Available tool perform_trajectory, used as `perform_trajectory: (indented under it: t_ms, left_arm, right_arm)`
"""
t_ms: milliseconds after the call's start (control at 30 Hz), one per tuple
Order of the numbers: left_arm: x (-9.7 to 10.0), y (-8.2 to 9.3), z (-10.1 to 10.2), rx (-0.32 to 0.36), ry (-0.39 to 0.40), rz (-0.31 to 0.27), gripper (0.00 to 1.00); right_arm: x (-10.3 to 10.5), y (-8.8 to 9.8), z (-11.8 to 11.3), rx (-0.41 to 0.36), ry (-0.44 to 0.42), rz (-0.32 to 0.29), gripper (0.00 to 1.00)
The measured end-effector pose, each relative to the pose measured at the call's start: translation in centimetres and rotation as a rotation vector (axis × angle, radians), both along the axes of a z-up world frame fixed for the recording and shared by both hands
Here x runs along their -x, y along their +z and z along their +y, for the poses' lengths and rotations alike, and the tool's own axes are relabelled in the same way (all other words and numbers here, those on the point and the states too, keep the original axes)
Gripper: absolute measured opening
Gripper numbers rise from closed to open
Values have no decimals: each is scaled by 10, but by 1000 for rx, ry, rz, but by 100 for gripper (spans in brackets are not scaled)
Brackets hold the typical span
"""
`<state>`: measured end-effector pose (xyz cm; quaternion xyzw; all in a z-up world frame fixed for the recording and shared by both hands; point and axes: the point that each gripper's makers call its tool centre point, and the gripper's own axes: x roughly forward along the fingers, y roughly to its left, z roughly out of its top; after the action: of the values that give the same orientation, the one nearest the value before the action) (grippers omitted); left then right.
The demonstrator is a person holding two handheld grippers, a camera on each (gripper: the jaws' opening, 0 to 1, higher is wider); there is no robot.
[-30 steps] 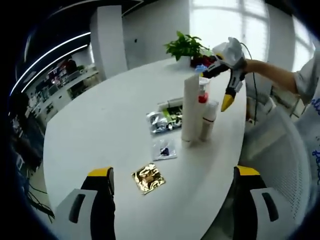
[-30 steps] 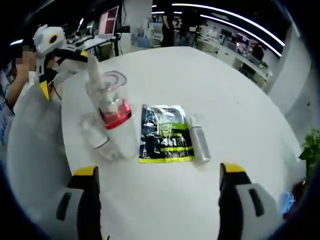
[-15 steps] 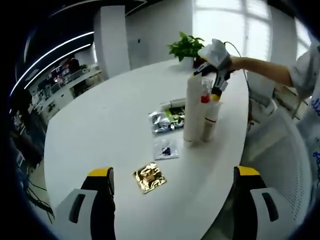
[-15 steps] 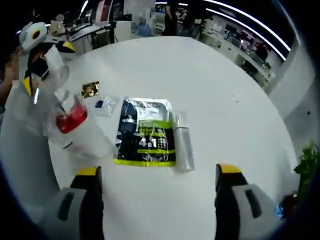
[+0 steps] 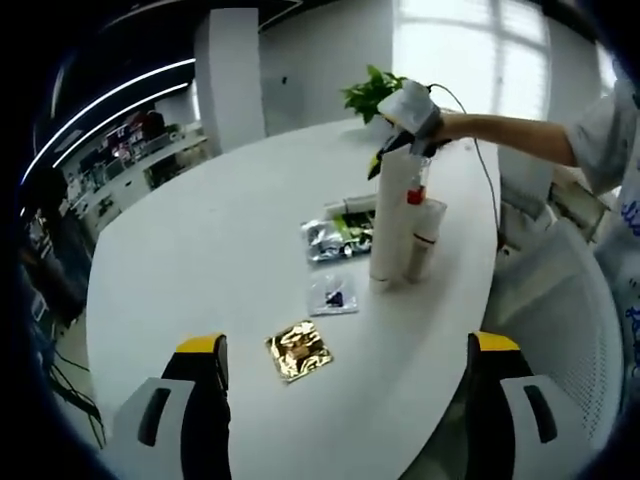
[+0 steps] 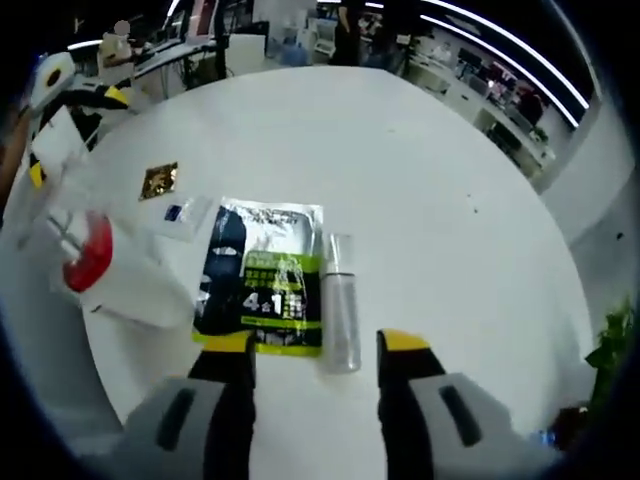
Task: Arrange the skincare products in the storage area until every visible bottle or jar stands upright without overlapping.
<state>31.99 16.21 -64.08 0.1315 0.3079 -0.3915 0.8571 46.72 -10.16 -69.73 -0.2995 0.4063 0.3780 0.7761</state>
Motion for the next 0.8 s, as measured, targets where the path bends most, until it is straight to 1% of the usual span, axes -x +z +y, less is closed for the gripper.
perform_trajectory:
  t_ms: [33, 133, 233, 433, 633, 800]
  left_arm:
    - [0, 0, 0, 0, 1, 1, 97]
    - [0, -1, 0, 2, 0, 3, 97]
    - [0, -1, -1, 5, 1, 5, 97]
    - [0, -2, 0, 0, -3, 8, 97]
    - [0, -3, 2, -4, -1, 13, 97]
    - [1, -3, 2, 11, 1, 21, 97]
  right_arm:
    - [-2, -1, 0, 1, -1, 6, 40]
    - [-7, -6, 0, 4, -1, 20, 33]
    - [-12, -10, 0, 12, -4, 30, 31]
    - [-19, -23, -1, 39, -13, 68, 30]
    - [-27, -32, 0, 49, -19, 84, 27]
    - [-31, -38, -2, 54, -27, 107, 25]
